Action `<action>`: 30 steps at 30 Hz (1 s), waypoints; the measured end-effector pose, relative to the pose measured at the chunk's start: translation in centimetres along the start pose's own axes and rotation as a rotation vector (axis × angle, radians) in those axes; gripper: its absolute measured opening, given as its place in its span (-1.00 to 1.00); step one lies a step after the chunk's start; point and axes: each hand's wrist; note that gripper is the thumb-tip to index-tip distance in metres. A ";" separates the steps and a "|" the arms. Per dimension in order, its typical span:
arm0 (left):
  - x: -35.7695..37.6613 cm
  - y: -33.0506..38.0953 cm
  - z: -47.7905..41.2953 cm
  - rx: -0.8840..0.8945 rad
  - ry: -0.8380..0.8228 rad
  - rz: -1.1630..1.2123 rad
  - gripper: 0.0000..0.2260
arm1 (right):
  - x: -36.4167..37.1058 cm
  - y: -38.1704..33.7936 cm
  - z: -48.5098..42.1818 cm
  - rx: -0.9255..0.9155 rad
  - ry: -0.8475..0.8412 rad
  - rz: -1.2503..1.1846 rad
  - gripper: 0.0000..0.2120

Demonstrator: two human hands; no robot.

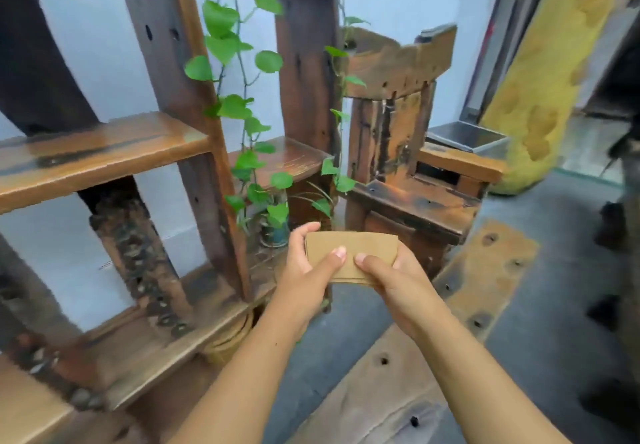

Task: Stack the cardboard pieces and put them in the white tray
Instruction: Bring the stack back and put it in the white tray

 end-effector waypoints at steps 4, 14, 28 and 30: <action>11.9 -1.8 3.8 -0.146 -0.205 0.052 -0.17 | -12.7 0.4 4.6 0.020 0.157 0.002 -0.58; 35.4 -3.2 16.1 -0.244 -0.740 0.082 -0.46 | -35.1 1.1 20.2 0.017 0.634 -0.058 -0.52; 53.1 -4.9 28.3 -0.363 -1.490 -0.011 -0.44 | -45.3 2.3 35.7 0.047 1.325 -0.156 -0.69; 54.5 -4.9 29.1 -0.357 -1.582 -0.013 -0.45 | -45.4 2.4 36.4 0.063 1.398 -0.178 -0.66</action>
Point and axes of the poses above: each hand's wrist, its own z-axis away from the middle knuckle, its own x-axis out of the palm, y = z × x, and after that the axes turned 4 degrees about y, right-handed
